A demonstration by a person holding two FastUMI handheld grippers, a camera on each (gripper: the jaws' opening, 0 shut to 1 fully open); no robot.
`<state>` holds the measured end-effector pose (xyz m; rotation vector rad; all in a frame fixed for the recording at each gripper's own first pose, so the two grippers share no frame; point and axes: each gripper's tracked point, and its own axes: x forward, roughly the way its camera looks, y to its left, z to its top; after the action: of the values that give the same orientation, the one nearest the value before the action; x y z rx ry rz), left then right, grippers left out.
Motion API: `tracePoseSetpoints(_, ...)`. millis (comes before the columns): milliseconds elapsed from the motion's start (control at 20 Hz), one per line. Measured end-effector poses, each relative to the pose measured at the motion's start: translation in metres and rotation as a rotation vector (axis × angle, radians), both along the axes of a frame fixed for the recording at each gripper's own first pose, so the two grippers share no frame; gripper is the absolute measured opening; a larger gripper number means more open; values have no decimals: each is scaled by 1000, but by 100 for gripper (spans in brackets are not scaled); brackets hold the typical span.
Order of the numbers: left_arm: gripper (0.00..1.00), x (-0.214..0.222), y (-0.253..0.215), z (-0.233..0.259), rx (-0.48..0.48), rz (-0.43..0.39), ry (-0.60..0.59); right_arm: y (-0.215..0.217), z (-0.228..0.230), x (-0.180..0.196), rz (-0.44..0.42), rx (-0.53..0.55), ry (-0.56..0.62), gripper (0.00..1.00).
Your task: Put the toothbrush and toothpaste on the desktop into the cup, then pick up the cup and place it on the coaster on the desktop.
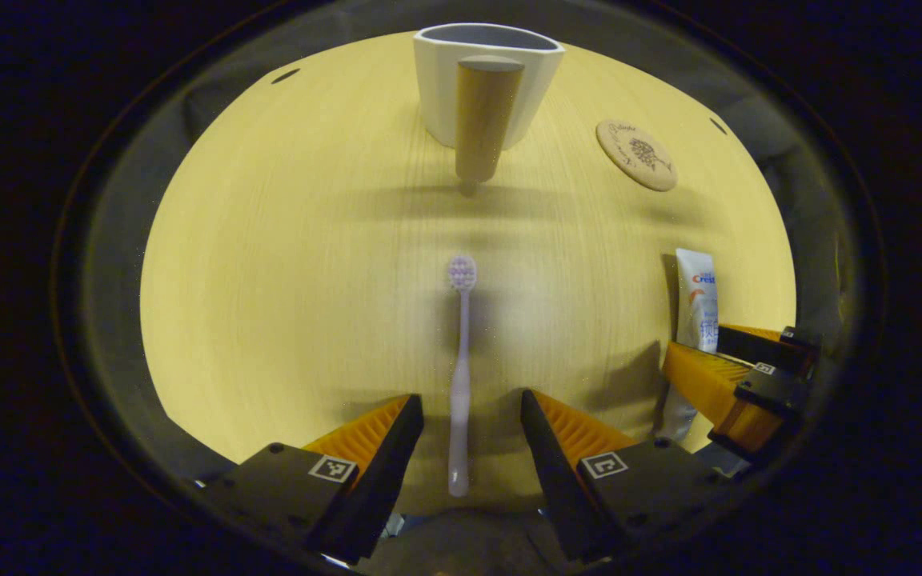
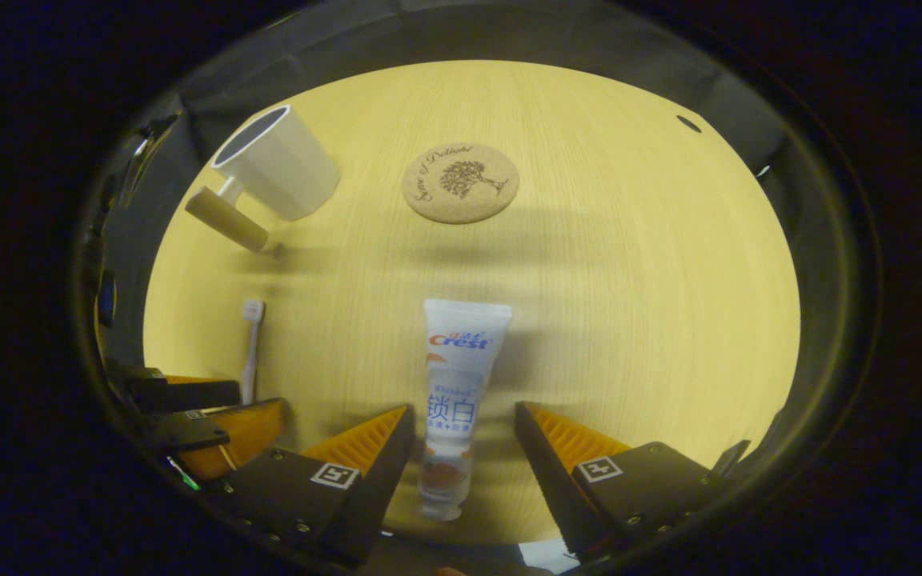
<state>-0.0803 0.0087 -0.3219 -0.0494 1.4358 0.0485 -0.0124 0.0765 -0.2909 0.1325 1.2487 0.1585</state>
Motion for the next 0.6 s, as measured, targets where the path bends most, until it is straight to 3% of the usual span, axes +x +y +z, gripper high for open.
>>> tracePoseSetpoints(100,78,1,1,0,18,-7,1,1,0,0,-1,-4,9,84)
tracePoseSetpoints(150,67,1,1,1,19,-7,-1,1,0,-1,1,-9,11,83)
tracePoseSetpoints(200,72,0,0,1,22,-6,0,-1,0,-1,8,-23,10,83)
tracePoseSetpoints(250,61,1,0,1,23,-7,-1,-3,-2,-1,16,-38,12,83)
tracePoseSetpoints(300,70,1,0,1,24,-6,-1,-4,-1,-3,24,-48,13,80)
tracePoseSetpoints(400,58,1,0,1,25,-10,-3,-4,-2,-3,33,-52,16,72)
tracePoseSetpoints(450,64,1,0,1,25,-11,-5,-6,-4,-2,31,-56,11,72)
tracePoseSetpoints(500,64,1,0,2,23,-14,-8,-8,-1,-1,26,-55,14,64)
tracePoseSetpoints(550,54,2,-2,0,15,8,-13,-8,-2,-4,28,-53,15,58)
tracePoseSetpoints(600,43,3,-3,2,14,3,-16,-10,-3,-3,34,-51,16,59)
